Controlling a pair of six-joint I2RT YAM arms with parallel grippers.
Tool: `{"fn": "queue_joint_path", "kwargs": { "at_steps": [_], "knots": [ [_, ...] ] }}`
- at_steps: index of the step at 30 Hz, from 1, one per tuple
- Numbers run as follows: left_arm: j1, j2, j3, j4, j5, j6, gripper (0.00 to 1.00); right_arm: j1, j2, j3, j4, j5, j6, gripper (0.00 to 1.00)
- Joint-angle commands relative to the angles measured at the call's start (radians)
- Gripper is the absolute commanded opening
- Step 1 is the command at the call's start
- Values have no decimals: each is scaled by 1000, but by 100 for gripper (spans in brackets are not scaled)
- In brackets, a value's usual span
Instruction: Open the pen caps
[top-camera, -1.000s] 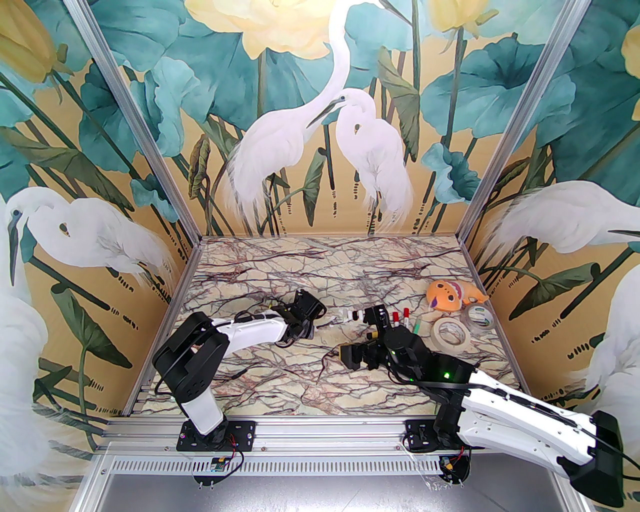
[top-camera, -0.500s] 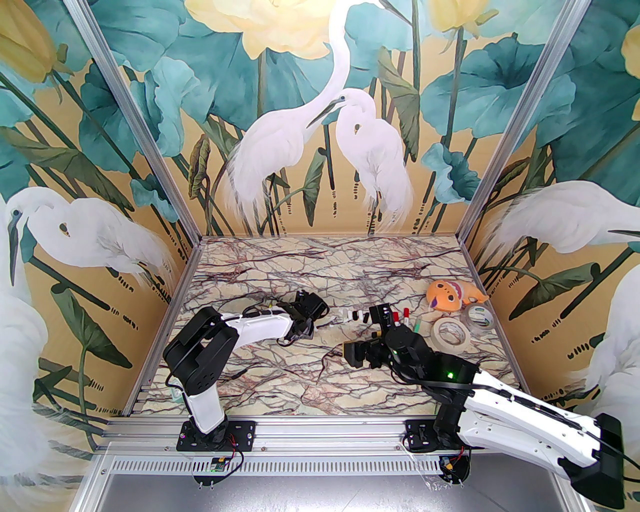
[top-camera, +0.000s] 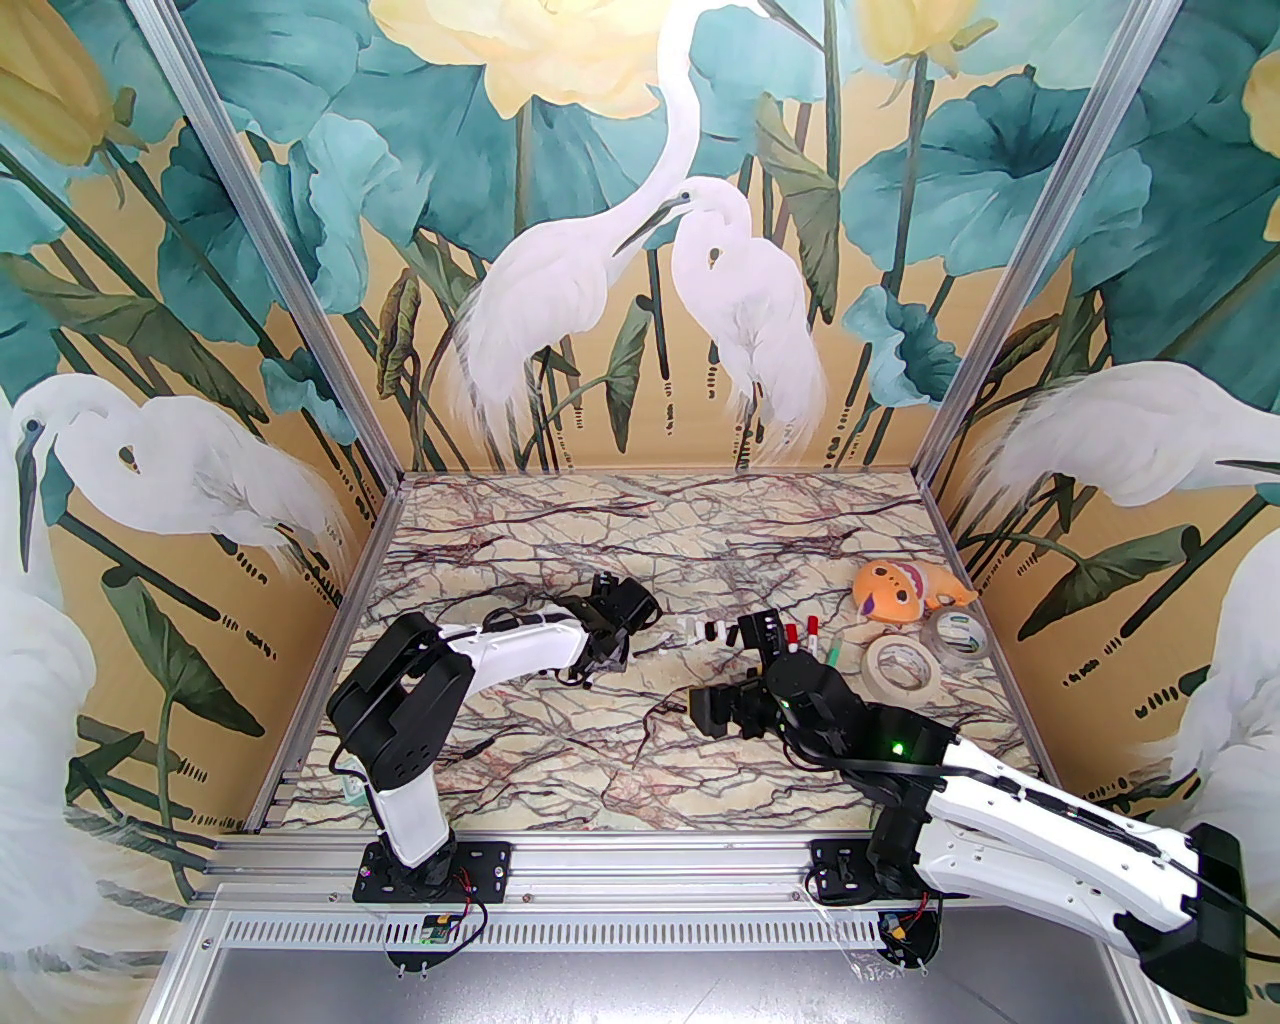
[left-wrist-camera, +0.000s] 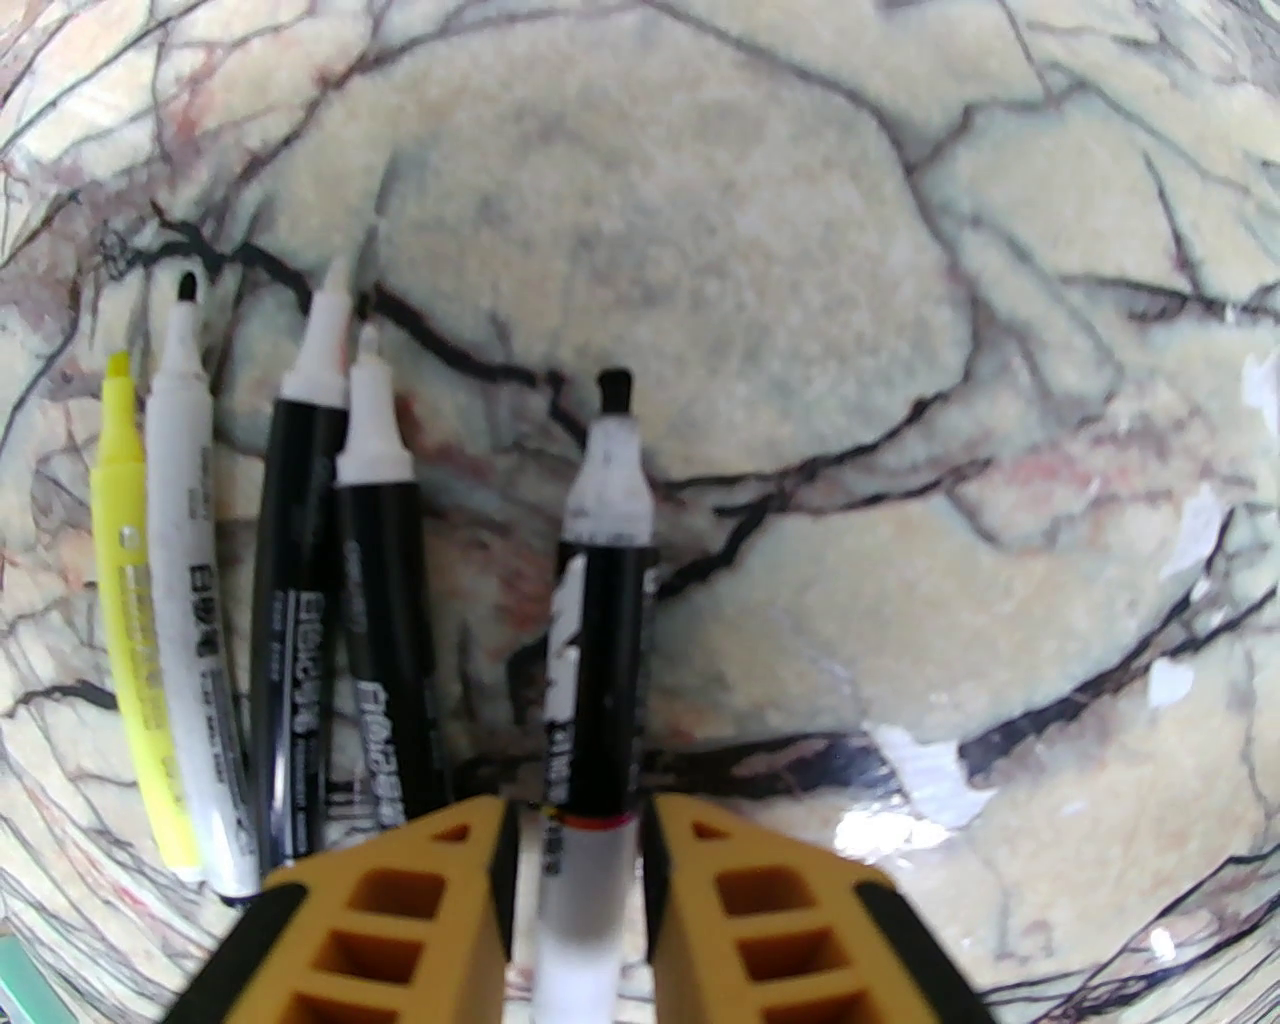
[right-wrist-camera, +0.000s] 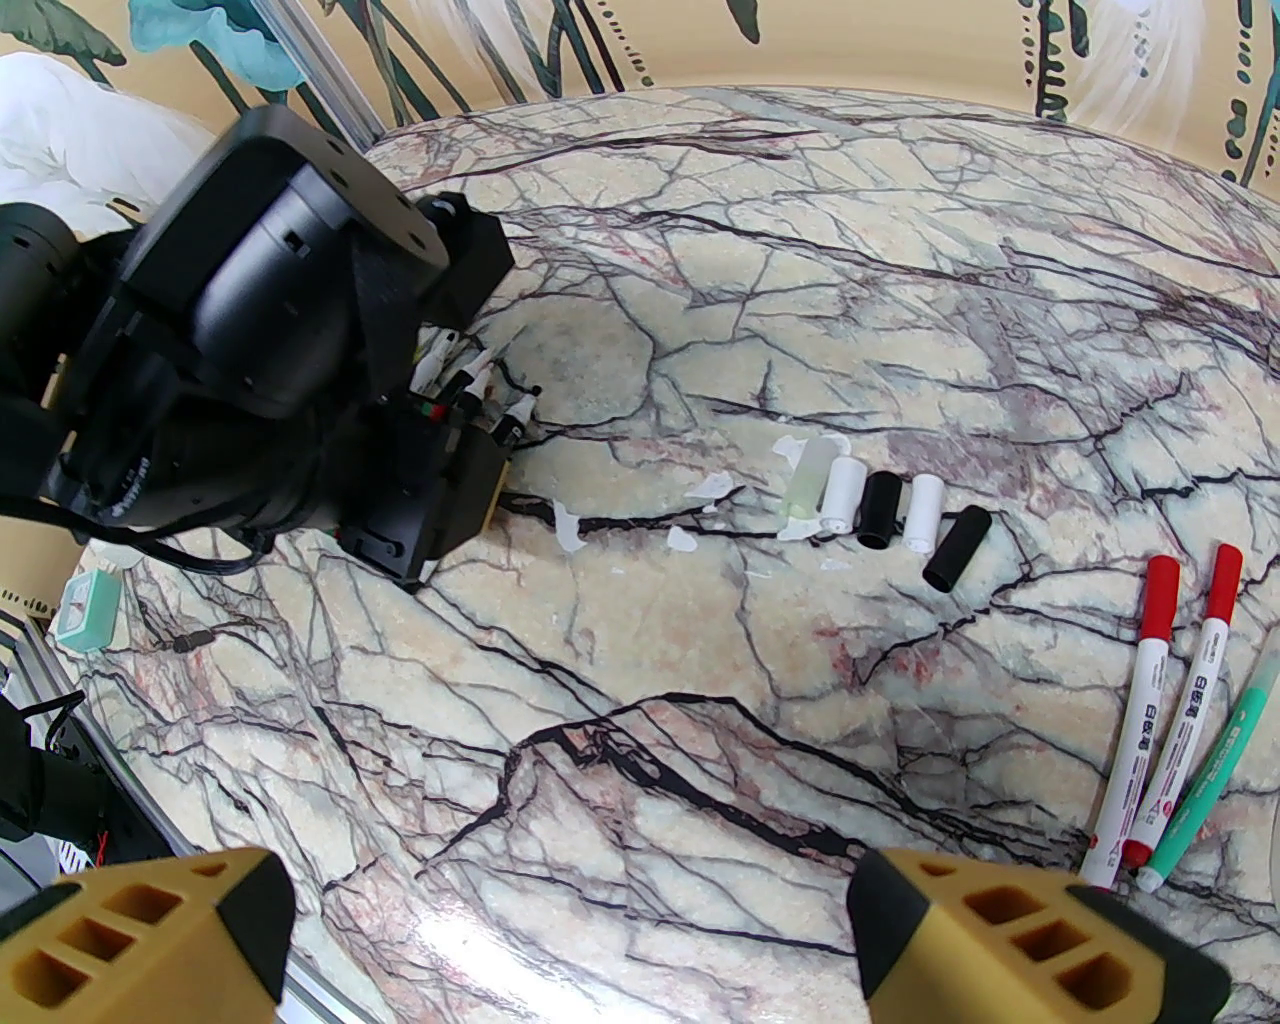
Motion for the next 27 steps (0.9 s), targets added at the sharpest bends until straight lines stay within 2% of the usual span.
{"fn": "queue_joint_path", "kwargs": {
  "at_steps": [1, 3, 6, 8, 10, 11, 15, 17, 20, 27],
  "knots": [
    [8, -83, 17, -54, -12, -1, 39, -10, 7, 23, -47, 32, 58, 99],
    [7, -129, 7, -49, 19, -5, 40, -36, 10, 15, -52, 19, 79, 97],
    [8, -220, -27, -12, 97, -2, 49, -84, 7, 8, -73, 3, 91, 94],
    [8, -280, -56, 22, 150, 6, 66, -138, 10, 7, -86, -29, 90, 93],
    [9, -335, -91, 64, 206, 15, 91, -200, 18, -1, -84, -71, 73, 92],
    [8, -354, -104, 79, 229, 18, 99, -227, 25, -2, -89, -78, 67, 91],
    [8, -450, -172, 179, 369, 56, 100, -328, 78, 12, -128, -78, 33, 84],
    [8, -500, -220, 252, 462, 84, 99, -380, 112, 17, -136, -85, 16, 76],
    [8, -553, -273, 331, 584, 117, 100, -461, 175, 28, -121, -116, -20, 72],
    [8, -641, -374, 466, 777, 156, 99, -646, 385, 83, -65, -191, -111, 61]
  ]
}}
